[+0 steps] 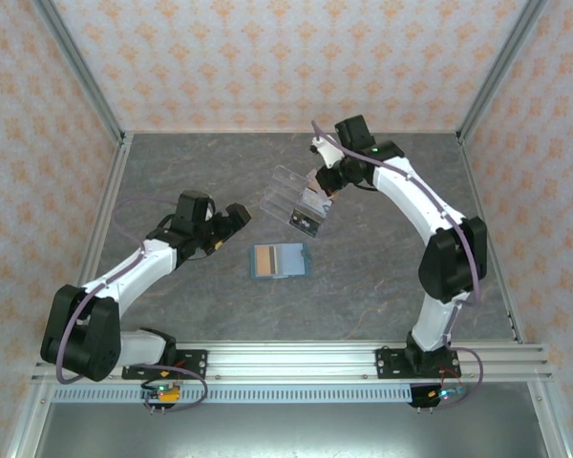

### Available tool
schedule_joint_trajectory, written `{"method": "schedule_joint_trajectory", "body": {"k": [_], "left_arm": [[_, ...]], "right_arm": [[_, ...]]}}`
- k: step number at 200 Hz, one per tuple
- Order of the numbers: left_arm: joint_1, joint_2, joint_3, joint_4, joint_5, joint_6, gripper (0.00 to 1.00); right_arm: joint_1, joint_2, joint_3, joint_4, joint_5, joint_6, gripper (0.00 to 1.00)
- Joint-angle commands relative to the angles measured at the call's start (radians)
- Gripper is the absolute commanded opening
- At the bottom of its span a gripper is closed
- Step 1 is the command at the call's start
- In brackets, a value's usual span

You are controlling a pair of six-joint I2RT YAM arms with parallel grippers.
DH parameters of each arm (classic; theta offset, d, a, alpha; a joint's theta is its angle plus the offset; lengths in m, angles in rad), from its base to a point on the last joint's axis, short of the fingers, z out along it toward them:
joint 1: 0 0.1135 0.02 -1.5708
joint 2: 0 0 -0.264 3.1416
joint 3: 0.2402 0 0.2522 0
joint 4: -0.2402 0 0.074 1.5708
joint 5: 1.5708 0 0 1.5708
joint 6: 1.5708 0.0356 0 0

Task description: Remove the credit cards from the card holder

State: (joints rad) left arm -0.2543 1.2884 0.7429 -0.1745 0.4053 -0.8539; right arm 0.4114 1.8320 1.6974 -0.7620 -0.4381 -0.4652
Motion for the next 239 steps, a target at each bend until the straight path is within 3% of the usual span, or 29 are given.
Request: {"method": "schedule_joint_trajectory", "body": {"k": [1, 62, 239], "left_arm": [[0.008, -0.031, 0.047, -0.102, -0.077, 0.06, 1.0], [0.008, -0.041, 0.072, -0.185, -0.115, 0.09, 1.0], [0.009, -0.005, 0.069, -0.156, -0.028, 0.124, 1.0]], "right_arm": [[0.022, 0.053, 0.079, -0.111, 0.054, -0.134, 0.0], [0.04, 0.21, 0.263, -0.245, 0.087, -0.223, 0.0], [0.052, 0.284, 0.276, -0.256, 0.125, -0.294, 0.0]]}}
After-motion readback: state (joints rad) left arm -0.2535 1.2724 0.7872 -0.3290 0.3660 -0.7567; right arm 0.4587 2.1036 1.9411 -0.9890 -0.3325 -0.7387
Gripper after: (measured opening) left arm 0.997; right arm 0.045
